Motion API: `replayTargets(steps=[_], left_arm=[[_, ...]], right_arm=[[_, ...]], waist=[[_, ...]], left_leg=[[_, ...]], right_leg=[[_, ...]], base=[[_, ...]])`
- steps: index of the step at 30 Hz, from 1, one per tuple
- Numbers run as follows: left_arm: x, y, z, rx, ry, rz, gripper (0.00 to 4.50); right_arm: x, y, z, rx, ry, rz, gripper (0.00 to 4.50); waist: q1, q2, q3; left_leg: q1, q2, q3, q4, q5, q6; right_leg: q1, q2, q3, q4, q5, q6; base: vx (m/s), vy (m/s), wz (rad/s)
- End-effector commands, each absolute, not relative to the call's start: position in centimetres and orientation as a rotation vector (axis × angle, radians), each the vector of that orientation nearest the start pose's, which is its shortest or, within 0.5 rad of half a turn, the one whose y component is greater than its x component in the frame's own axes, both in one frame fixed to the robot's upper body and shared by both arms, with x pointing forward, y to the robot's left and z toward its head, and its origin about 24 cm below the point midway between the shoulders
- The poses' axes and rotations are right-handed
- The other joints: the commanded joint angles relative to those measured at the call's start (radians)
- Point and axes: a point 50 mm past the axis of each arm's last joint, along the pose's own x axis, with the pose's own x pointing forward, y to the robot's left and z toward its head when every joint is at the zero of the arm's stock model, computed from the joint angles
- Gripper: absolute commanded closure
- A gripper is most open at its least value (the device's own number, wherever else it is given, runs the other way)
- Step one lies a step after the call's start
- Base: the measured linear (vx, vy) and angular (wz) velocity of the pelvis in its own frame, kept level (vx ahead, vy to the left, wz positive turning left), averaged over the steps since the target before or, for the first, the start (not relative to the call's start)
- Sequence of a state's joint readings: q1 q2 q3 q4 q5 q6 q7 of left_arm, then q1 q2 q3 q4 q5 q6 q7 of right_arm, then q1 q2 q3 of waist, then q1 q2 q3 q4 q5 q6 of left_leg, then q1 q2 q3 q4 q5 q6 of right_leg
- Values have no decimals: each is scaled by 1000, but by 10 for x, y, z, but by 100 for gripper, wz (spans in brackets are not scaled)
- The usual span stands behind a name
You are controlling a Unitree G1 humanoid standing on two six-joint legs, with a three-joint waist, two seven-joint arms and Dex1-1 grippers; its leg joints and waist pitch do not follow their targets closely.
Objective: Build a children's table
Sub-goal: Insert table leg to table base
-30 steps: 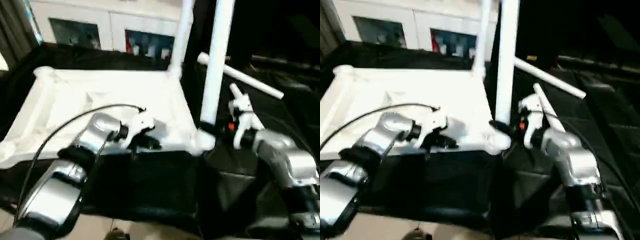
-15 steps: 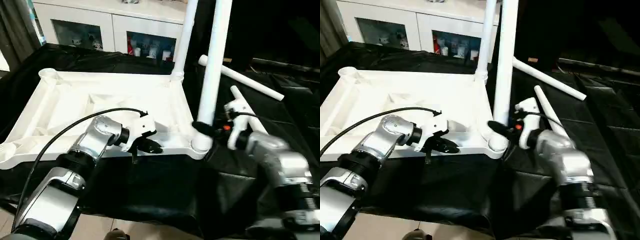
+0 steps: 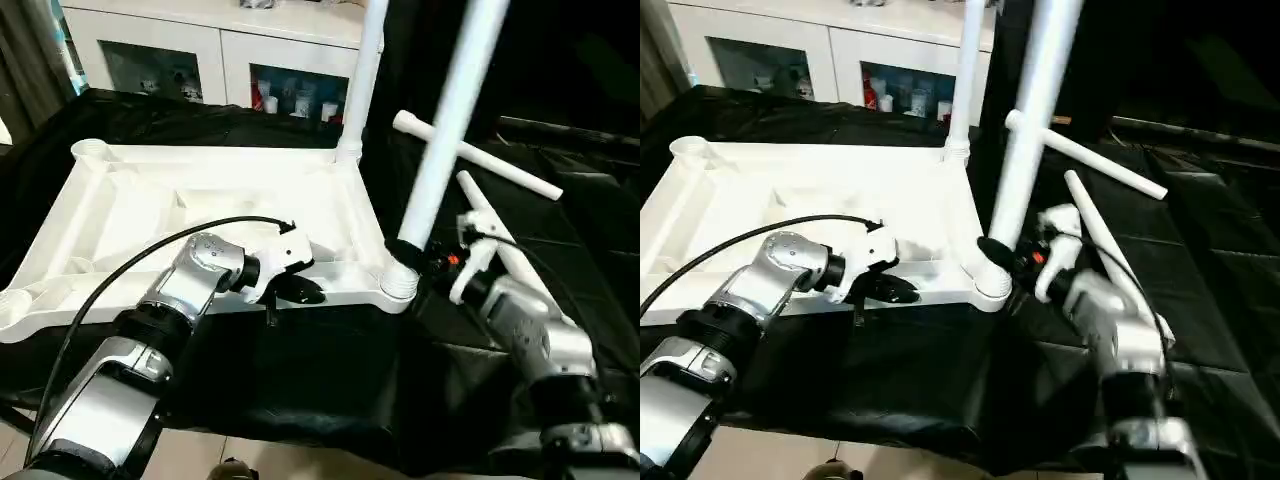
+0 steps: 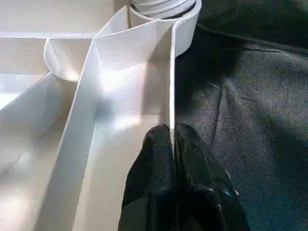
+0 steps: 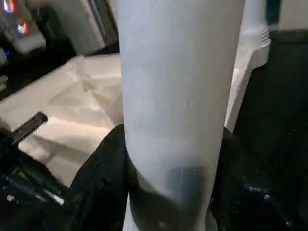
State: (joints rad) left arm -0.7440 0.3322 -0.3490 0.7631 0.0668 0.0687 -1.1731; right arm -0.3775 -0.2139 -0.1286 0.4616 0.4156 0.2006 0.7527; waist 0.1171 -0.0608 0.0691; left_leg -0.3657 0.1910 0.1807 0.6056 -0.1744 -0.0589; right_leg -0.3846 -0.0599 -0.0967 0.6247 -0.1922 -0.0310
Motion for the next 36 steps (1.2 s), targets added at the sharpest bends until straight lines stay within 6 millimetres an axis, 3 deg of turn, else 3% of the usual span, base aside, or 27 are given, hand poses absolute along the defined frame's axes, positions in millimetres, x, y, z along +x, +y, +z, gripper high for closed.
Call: replayTargets(steps=[1, 2, 8, 9, 13, 16, 19, 20, 22, 24, 25, 29, 36], left_arm=[[344, 115, 71, 500, 415, -1285, 450], [344, 116, 72, 501, 413, -1281, 450], [346, 117, 74, 508, 410, -1275, 450], [346, 117, 73, 508, 410, -1274, 450], [346, 117, 74, 519, 412, -1275, 450], [347, 116, 74, 521, 411, -1274, 450], [346, 115, 73, 524, 412, -1278, 450], [346, 114, 72, 525, 414, -1283, 450], [344, 114, 70, 530, 419, -1295, 450], [343, 113, 69, 538, 421, -1303, 450], [342, 113, 67, 547, 425, -1312, 450], [341, 111, 67, 553, 421, -1335, 450], [338, 109, 70, 542, 386, -1382, 450]], right_arm=[[299, -175, 18, 367, 202, 585, 264], [297, -177, 11, 374, 195, 552, 264], [287, -182, -4, 377, 184, 457, 264], [284, -183, -8, 385, 187, 446, 264], [279, -181, -11, 349, 191, 453, 264], [280, -180, -8, 291, 201, 494, 264], [283, -177, -3, 189, 218, 574, 264], [284, -176, -1, 174, 224, 594, 264], [288, -174, 3, 139, 245, 645, 264], [289, -173, 4, 125, 265, 679, 264], [290, -171, 5, 100, 300, 739, 264], [287, -169, 1, 62, 410, 870, 264], [286, -172, 0, 76, 441, 942, 264]], waist=[[2, 21, -70], [0, 27, -69], [-2, 30, -66], [-2, 35, -65], [-5, 34, -64], [-4, 31, -62], [-8, 15, -58], [-6, 18, -58], [-9, 10, -58], [-11, 12, -57], [-12, 7, -58], [-11, 2, -60], [-8, -3, -62]], left_leg=[[22, 57, -28, -80, -277, -17], [25, 58, -29, -81, -310, -24], [30, 59, -36, -88, -368, -31], [30, 59, -38, -89, -374, -32], [37, 60, -38, -93, -401, -33], [37, 59, -36, -93, -391, -28], [42, 56, -35, -91, -394, -20], [43, 54, -35, -89, -391, -17], [37, 55, -36, -90, -370, -11], [39, 55, -36, -90, -373, -11], [41, 55, -36, -88, -377, -9], [37, 58, -36, -91, -365, -4], [36, 58, -32, -91, -341, 1]], right_leg=[[36, -119, 65, -103, -347, -163], [33, -120, 64, -109, -374, -164], [33, -120, 61, -116, -435, -156], [35, -121, 60, -117, -437, -156], [34, -120, 59, -122, -442, -158], [35, -120, 61, -122, -446, -156], [33, -123, 59, -134, -538, -126], [32, -125, 59, -136, -553, -121], [33, -123, 57, -137, -572, -103], [30, -121, 56, -137, -579, -99], [29, -124, 56, -140, -588, -96], [33, -121, 58, -134, -540, -104], [32, -121, 59, -132, -511, -114]], base=[[0, 0, 0], [0, 0, 0], [0, 0, 0], [0, 0, 0], [0, 0, 0], [0, 0, 0], [0, 0, 0], [0, 0, 0], [0, 0, 0], [0, 0, 0], [0, 0, 0], [0, 0, 0], [0, 0, 0]])
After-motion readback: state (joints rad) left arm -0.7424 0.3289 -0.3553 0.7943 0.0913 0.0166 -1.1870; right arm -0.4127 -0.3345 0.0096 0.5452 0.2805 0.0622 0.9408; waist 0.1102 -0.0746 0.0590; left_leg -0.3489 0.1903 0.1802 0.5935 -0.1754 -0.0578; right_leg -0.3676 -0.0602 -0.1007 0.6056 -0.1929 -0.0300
